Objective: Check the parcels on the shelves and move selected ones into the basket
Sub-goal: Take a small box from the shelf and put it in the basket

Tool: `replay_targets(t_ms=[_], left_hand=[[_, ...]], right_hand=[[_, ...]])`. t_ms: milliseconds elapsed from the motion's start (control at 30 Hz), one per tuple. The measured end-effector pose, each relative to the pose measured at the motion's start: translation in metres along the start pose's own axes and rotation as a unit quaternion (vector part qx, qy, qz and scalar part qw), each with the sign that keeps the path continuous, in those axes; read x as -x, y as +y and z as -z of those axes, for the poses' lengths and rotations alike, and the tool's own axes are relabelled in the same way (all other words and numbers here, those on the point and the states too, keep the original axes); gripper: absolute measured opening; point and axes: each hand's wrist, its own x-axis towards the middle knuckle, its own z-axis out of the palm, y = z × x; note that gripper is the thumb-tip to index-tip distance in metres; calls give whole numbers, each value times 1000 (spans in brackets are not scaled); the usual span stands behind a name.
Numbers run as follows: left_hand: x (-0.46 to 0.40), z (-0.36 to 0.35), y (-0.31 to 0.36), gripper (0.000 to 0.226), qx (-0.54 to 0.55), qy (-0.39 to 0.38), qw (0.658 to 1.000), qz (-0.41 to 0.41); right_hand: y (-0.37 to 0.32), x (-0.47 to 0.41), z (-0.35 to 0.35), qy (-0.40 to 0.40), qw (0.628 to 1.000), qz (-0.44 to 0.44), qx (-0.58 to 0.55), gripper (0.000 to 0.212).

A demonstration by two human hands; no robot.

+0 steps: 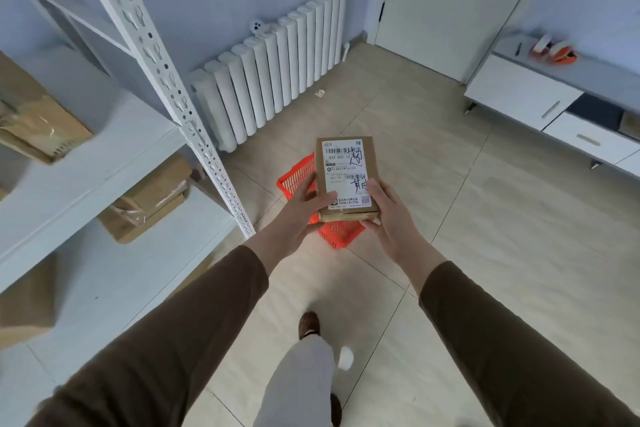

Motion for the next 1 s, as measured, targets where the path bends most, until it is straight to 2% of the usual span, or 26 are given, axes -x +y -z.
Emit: replay_targets(t_ms=[267,400,500,600,700,767,900,1000], left_hand=[[-133,5,3,96,37,62,997,35],[-192,2,-6,75,71,72,994,51],[-232,-6,-16,60,111,91,988,58],[-277,-13,-35,62,154,122,978,63],[-322,-18,-64,76,199,165,963,75],[-352,-17,-87,80,225,191,952,85],[-406,-9,-133,80,261,237,930,102],[-447,8,-172,79,279,269,915,112]], right_hand=[[-28,-137,11,19,999,-47,18,47],[-28,-199,25,24,996,-78,29,50],[-26,-249,39,9,994,-101,34,45],[-20,-301,52,-4,991,-128,37,38],[-5,-352,70,-33,986,-154,63,40],[9,-386,82,-62,980,-170,84,33],[48,-454,92,-100,967,-201,118,19],[90,-502,93,-122,962,-209,130,19]])
